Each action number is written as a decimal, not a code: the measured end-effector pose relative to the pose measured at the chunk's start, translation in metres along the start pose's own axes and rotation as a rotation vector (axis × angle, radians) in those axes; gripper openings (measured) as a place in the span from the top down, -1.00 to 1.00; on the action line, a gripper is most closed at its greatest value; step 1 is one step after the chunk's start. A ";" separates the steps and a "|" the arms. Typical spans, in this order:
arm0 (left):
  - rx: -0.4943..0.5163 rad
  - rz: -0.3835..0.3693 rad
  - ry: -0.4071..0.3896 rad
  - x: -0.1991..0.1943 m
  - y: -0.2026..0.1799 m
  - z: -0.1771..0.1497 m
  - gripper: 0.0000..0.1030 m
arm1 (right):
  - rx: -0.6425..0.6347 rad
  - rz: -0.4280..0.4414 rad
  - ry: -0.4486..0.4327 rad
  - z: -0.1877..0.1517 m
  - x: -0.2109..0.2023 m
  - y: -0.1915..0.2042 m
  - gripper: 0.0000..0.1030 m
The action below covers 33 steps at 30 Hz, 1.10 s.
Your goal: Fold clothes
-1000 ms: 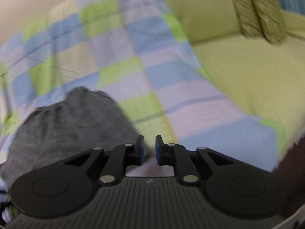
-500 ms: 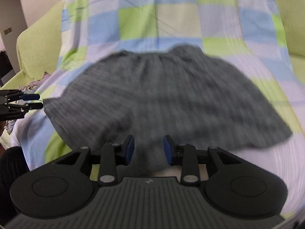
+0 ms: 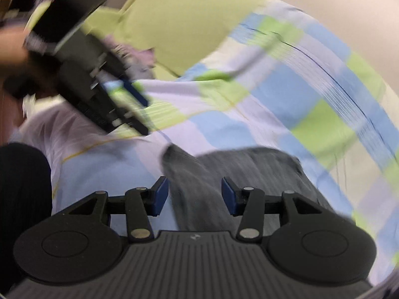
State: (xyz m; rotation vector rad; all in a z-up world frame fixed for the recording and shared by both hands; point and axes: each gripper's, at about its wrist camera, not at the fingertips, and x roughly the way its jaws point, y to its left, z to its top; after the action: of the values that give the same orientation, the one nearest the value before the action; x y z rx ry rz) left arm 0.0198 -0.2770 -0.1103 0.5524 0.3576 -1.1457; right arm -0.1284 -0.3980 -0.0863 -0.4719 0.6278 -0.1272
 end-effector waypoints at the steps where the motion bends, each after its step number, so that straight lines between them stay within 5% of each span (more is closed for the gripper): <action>1: 0.009 -0.002 -0.009 0.000 0.004 0.001 -0.09 | -0.017 -0.010 0.007 0.003 0.007 0.007 0.18; 9: 0.062 -0.028 -0.032 0.019 0.023 -0.003 -0.10 | -0.218 -0.177 0.109 0.014 0.073 0.052 0.41; 11: 0.116 -0.032 -0.032 0.027 0.022 -0.003 -0.13 | -0.226 -0.192 0.089 0.014 0.073 0.049 0.89; 12: 0.158 -0.031 -0.034 0.032 0.022 -0.001 -0.15 | -0.223 -0.195 0.079 0.015 0.072 0.048 0.96; 23: 0.839 -0.085 -0.168 0.148 0.000 0.065 -0.32 | 0.197 -0.142 -0.105 0.023 -0.012 -0.043 0.99; 28: 1.165 -0.132 -0.239 0.198 -0.021 0.095 -0.32 | 0.238 -0.123 -0.112 0.007 -0.025 -0.063 0.99; 30: 1.244 -0.161 -0.248 0.206 -0.028 0.101 -0.24 | 0.254 -0.108 -0.114 0.000 -0.024 -0.068 0.99; 31: 1.276 -0.175 -0.248 0.209 -0.031 0.102 -0.05 | 0.258 -0.103 -0.117 -0.002 -0.022 -0.070 0.99; 33: 1.405 -0.222 -0.179 0.219 -0.045 0.109 0.68 | 0.284 -0.082 -0.126 -0.011 -0.020 -0.078 0.99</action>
State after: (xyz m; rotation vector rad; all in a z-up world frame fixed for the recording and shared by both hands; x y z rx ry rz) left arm 0.0604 -0.5192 -0.1492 1.6301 -0.6512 -1.5496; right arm -0.1495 -0.4664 -0.0472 -0.2283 0.4579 -0.2586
